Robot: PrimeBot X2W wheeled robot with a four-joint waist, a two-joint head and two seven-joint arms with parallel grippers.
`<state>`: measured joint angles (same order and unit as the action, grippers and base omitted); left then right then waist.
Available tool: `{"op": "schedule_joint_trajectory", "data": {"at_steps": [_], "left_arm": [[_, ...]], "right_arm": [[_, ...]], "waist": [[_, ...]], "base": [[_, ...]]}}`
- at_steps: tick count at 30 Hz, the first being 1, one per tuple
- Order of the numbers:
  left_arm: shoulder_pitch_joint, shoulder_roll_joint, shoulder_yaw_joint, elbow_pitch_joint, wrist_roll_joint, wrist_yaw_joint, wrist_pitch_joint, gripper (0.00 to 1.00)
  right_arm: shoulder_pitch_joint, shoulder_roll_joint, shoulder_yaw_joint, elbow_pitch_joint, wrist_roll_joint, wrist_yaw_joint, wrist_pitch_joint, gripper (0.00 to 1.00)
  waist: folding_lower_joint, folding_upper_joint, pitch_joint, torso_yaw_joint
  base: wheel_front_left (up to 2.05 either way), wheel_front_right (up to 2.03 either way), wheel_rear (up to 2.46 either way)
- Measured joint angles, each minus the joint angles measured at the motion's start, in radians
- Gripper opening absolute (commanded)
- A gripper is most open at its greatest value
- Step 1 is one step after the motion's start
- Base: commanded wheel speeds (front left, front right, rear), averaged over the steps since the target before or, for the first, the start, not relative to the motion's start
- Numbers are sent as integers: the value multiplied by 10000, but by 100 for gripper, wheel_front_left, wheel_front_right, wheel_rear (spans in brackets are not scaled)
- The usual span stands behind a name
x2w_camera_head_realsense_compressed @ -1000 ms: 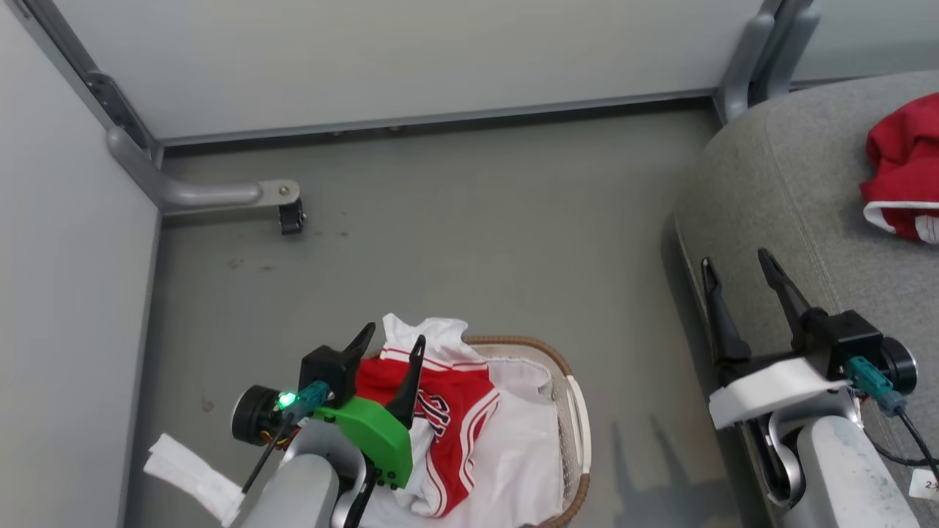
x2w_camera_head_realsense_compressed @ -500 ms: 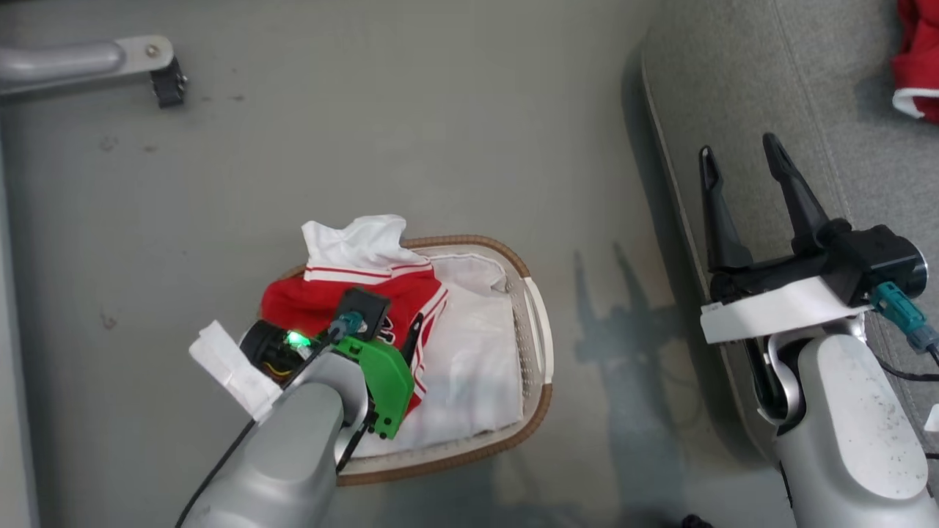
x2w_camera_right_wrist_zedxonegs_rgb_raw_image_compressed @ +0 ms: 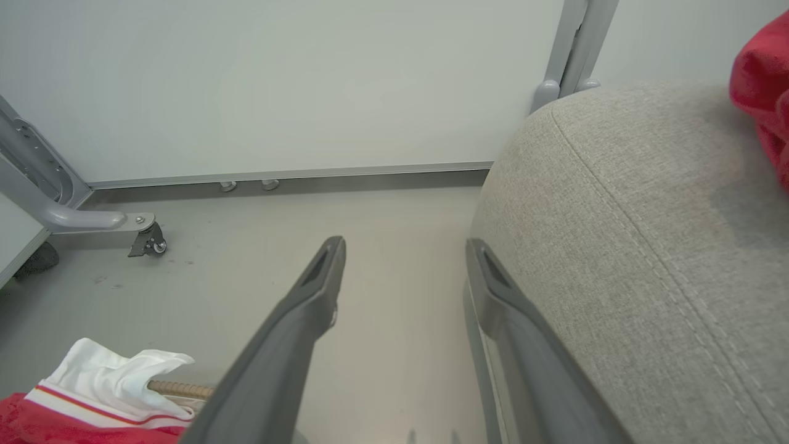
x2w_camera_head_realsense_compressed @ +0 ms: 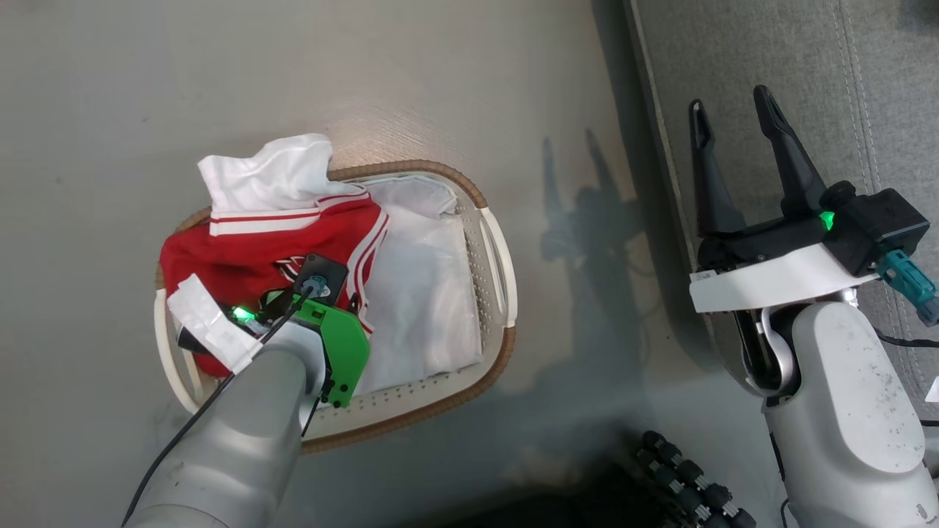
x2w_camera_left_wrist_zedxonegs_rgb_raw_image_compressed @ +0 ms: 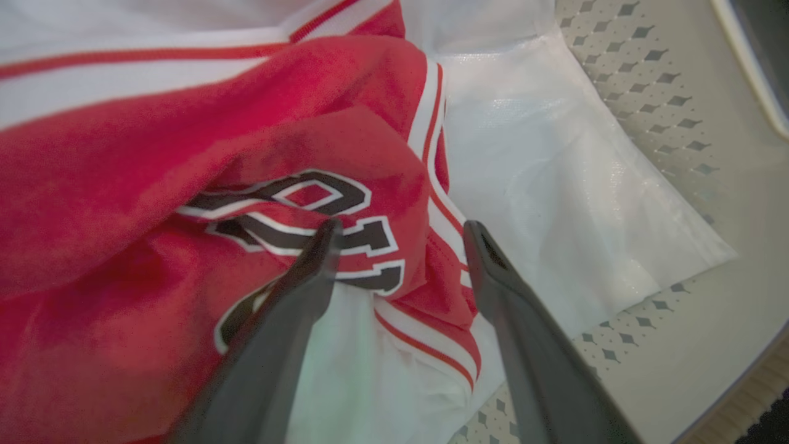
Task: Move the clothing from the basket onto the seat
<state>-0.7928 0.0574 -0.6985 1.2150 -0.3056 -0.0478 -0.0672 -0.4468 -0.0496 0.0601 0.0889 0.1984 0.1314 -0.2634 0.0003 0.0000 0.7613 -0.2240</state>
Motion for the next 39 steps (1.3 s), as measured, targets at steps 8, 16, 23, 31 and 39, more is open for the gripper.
{"op": "schedule_joint_trajectory", "data": {"at_steps": [8, 16, 23, 31, 39], "left_arm": [[-423, 201, -111, 405, 88, 581, -125, 100], [-622, 362, -401, 596, 284, 1160, 550, 47], [-666, 489, -514, 662, 316, 1174, 963, 0], [-343, 215, -558, 571, 50, 727, 194, 0], [314, 6, -974, 111, 61, 307, -949, 0]], "right_arm": [[-11, 0, 174, -35, 196, 0, 0, 100], [-17, 2, 362, -77, 414, 0, 0, 100], [-44, 2, 351, -23, 506, 0, 0, 100], [10, 6, 242, 219, 529, 0, 0, 100], [276, 8, 73, 525, 222, 0, 0, 100]], "waist": [[-1, 0, 604, -574], [-1, 0, 875, -933], [-2, 0, 906, -1099], [-2, 0, 503, -1012], [-3, 0, -287, -748]], "base": [[0, 0, 0], [0, 0, 0], [0, 0, 0], [0, 0, 0], [0, 0, 0]]}}
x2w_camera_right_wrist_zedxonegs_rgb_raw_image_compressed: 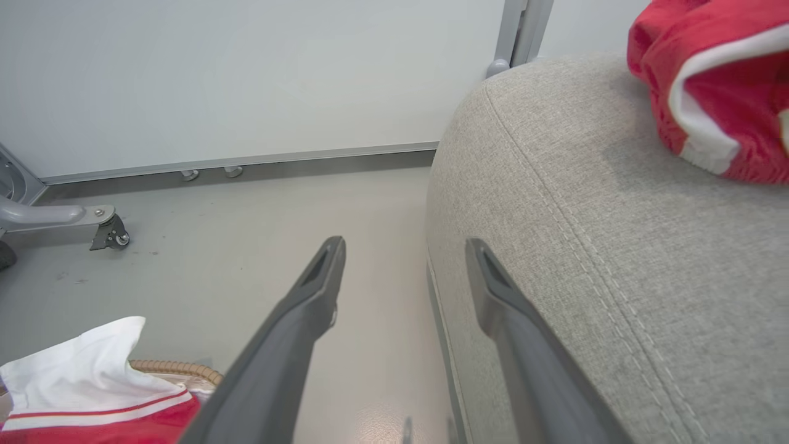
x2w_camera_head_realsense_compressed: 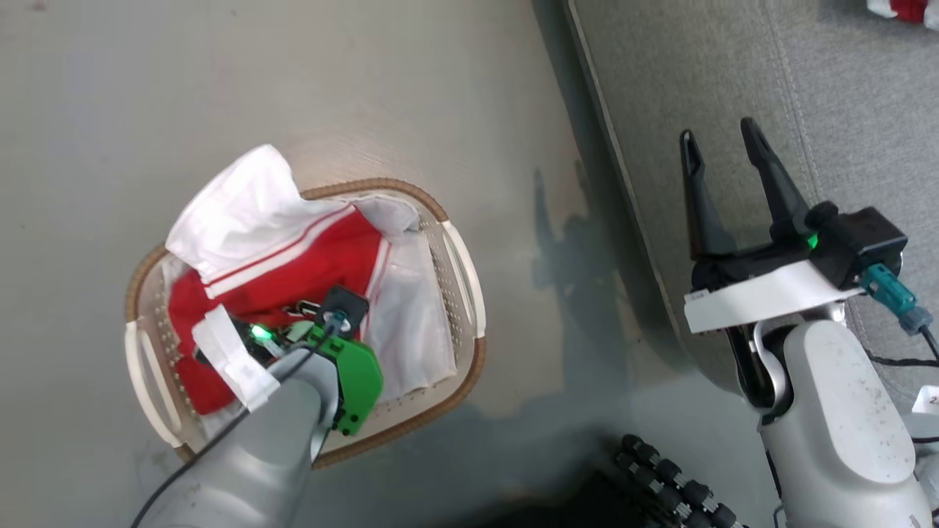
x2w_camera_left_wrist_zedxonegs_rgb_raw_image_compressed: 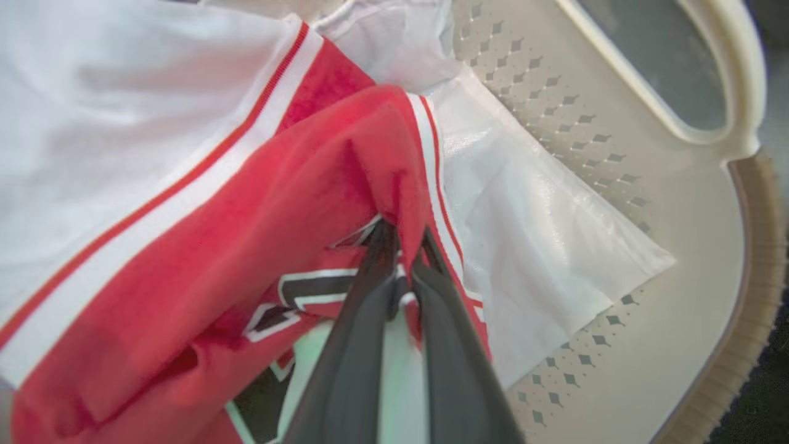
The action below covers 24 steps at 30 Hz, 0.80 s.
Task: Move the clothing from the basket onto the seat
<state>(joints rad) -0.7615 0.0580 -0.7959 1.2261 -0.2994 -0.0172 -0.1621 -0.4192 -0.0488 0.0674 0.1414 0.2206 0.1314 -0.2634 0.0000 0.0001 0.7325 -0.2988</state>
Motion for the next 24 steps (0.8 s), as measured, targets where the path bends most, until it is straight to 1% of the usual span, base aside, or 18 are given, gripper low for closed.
{"op": "schedule_joint_trajectory", "data": {"at_steps": [6, 8, 13, 21, 24], "left_arm": [[538, -33, -222, -711, -52, -111, -673, 0], [762, -40, -232, -1032, -113, -174, -782, 0], [1099, 29, -196, -2123, -203, -176, -943, 0], [1428, 926, -178, -4057, -171, -171, -943, 0], [1415, 1244, -198, -4803, -150, -173, -746, 0]], "right_arm": [[345, 2, -134, 291, -403, 0, 2, 100], [509, 4, -186, 370, -552, 0, 2, 100], [949, 4, -405, 552, -951, 0, 0, 100], [1811, 6, -660, 913, -1488, 0, 0, 100], [2115, 2, -708, 1026, -1588, 0, 0, 100]], "waist": [[0, 0, -845, 276], [0, 0, -1146, 369], [0, 0, -1972, 629], [0, 0, -3526, 1107], [-1, 0, -4154, 1275]], "base": [[0, 0, 0], [0, 0, 0], [0, 0, 0], [0, 0, 0], [0, 0, 0]]}}
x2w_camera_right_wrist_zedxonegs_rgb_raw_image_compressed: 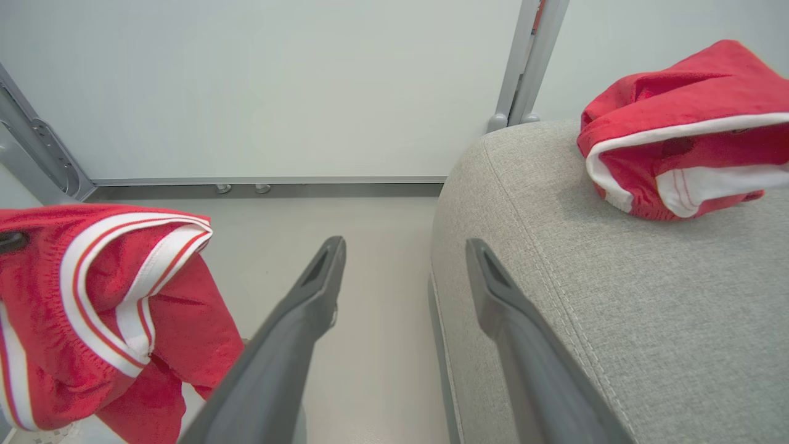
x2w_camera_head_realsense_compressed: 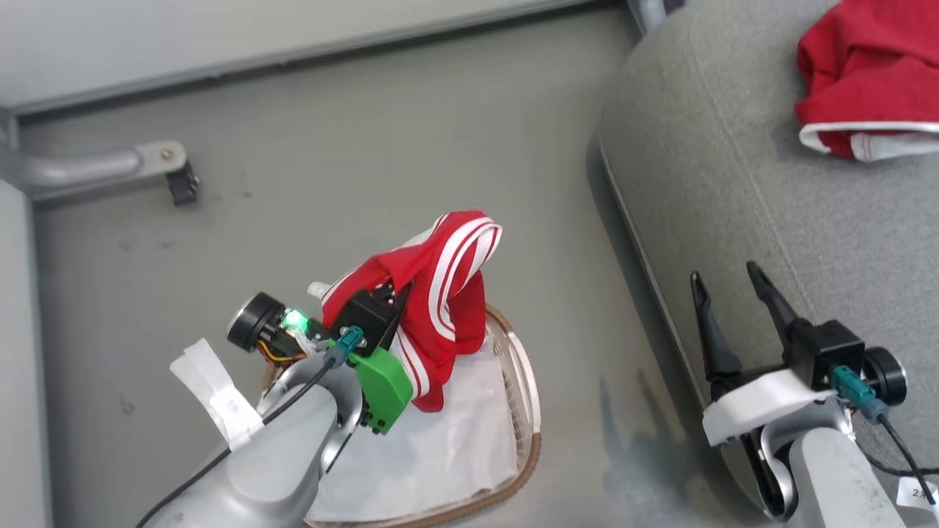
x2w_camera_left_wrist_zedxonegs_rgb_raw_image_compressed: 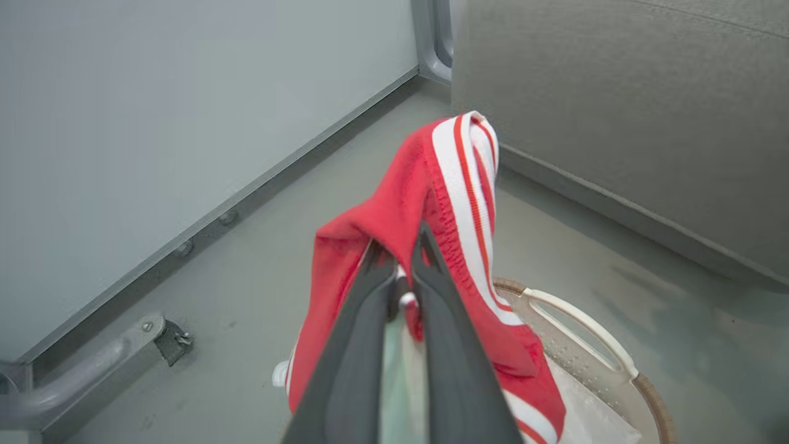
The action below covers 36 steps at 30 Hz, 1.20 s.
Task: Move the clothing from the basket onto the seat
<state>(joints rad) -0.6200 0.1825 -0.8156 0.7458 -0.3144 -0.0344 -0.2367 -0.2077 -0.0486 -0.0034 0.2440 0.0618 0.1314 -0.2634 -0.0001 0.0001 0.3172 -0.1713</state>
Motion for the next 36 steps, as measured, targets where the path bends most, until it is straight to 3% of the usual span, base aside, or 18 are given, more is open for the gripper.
{"op": "schedule_joint_trajectory", "data": {"at_steps": [11, 19, 29, 36], "left_arm": [[-1091, 1070, -69, -2773, 190, -267, 1379, 0], [-2376, 1488, 257, -3737, -38, -554, 2096, 0], [-3500, 1530, 293, -3921, -288, -794, 2219, 0], [-3880, 1398, 119, -4140, -389, -844, 2148, 0]], "right_arm": [[475, 2, 330, 238, -280, 0, 2, 100], [294, 0, 782, 267, -339, 0, 0, 100], [-342, 0, 1383, 556, -548, 0, 0, 100], [-1333, 0, 1601, 1446, -1070, 0, 2, 100]], "waist": [[0, 0, -2160, 401], [0, -1, -3101, 475], [0, 0, -3306, 487], [0, 0, -3340, 627]], "base": [[0, 0, 0], [0, 0, 0], [0, 0, 0], [0, 0, 0]]}}
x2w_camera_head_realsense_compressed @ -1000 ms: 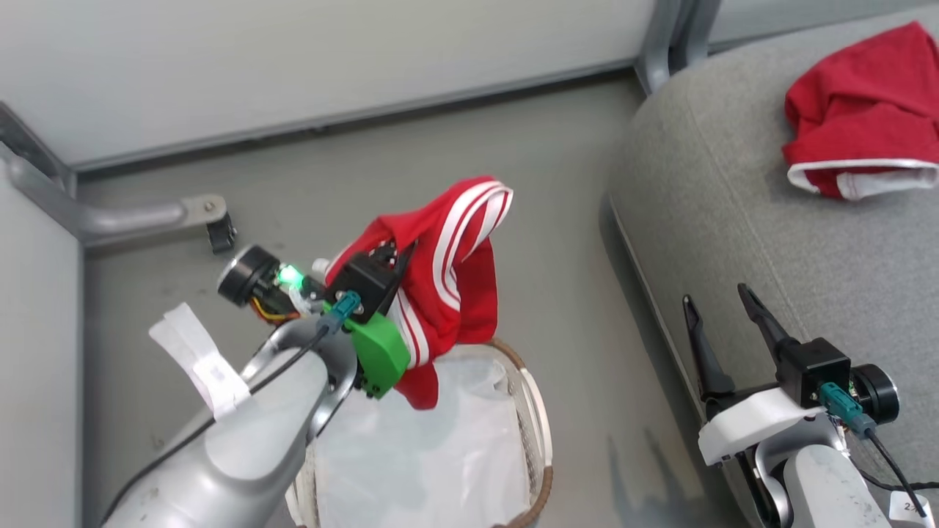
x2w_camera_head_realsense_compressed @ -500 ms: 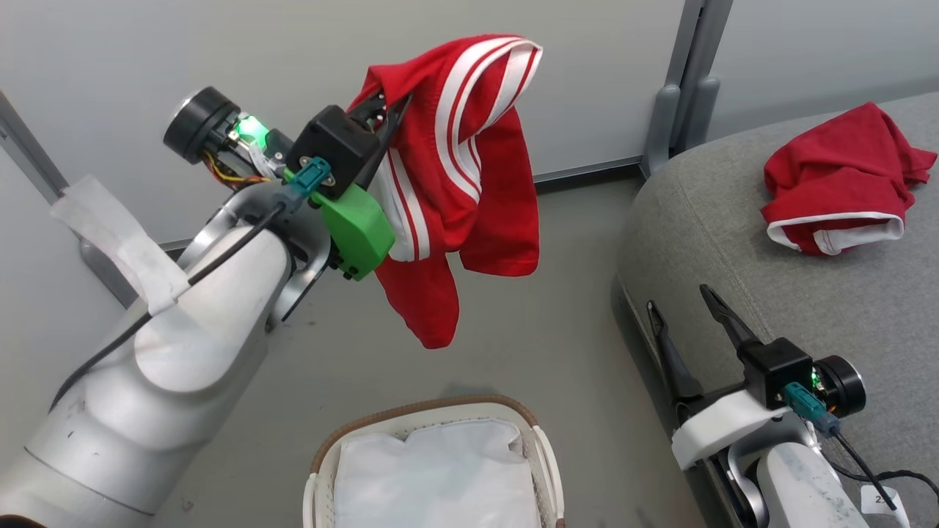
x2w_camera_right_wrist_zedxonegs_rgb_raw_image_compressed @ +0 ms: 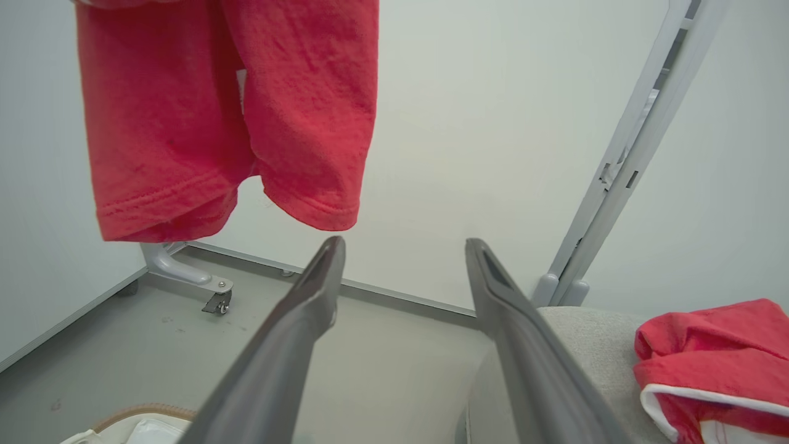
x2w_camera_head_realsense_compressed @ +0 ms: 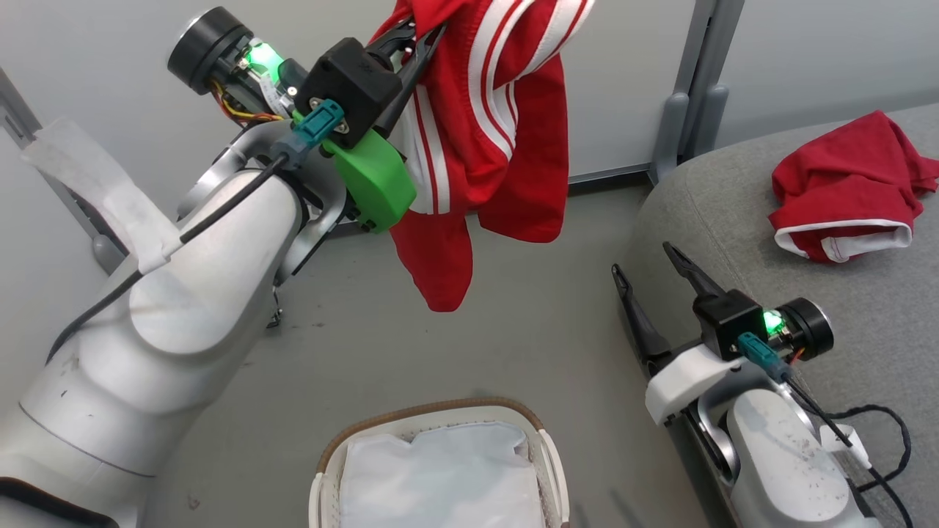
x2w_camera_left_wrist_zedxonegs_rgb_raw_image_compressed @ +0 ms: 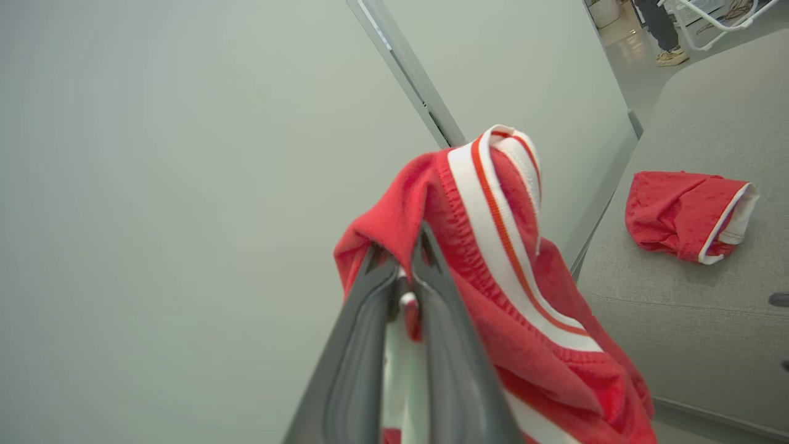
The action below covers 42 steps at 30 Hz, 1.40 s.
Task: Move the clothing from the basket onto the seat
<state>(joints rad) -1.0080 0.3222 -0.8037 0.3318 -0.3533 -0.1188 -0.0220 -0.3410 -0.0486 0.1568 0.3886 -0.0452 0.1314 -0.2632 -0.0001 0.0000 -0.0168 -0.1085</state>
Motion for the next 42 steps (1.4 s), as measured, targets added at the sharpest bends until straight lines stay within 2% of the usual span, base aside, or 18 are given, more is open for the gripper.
{"op": "schedule_joint_trajectory", "data": {"at_steps": [6, 16, 26, 27, 28, 29, 30, 36, 42], "left_arm": [[-91, -161, -123, -159, -65, -13, -59, 0], [-161, -499, -575, -727, -318, -50, -2, 0], [-178, -353, -1051, -1323, -715, -86, 100, 0], [-173, -320, -1083, -1331, -775, -88, 73, 0], [-161, -305, -1106, -1338, -821, -88, 75, 0], [-134, -301, -1118, -1344, -878, -88, 75, 0], [-43, -303, -1110, -1348, -986, -88, 75, 0], [690, -119, -995, -1174, -1469, 63, -25, 0], [2047, 36, -788, -673, -1988, 548, -704, 0]], "right_arm": [[-1084, 2, 366, 1053, -370, 0, -2, 100], [-2405, -10, 803, 2986, -353, 0, -2, 100], [-3096, 2, 1758, 3179, -19, 0, -2, 100], [-3105, 2, 1835, 3181, 13, 0, -2, 81], [-3113, 0, 1885, 3179, 27, 0, -2, 39], [-3122, -4, 1904, 3158, 38, 0, -2, 24], [-3150, -6, 1912, 3124, 58, 0, -2, 1], [-3149, -10, 1814, 2849, 79, 0, -2, 0], [-2949, -38, 1641, 2491, 73, 0, -2, 0]], "waist": [[0, 0, 0, 137], [0, 0, 2, 503], [0, 0, -65, 796], [0, 0, -79, 813], [0, 0, -90, 832], [0, 0, -98, 850], [0, 0, -106, 876], [0, 0, -140, 952], [1, 0, -197, 912]], "base": [[0, 0, 0], [0, 0, 0], [0, 0, 0], [0, 0, 0], [0, 0, 0], [0, 0, 0], [0, 0, 0], [0, 0, 0], [0, 0, 0]]}}
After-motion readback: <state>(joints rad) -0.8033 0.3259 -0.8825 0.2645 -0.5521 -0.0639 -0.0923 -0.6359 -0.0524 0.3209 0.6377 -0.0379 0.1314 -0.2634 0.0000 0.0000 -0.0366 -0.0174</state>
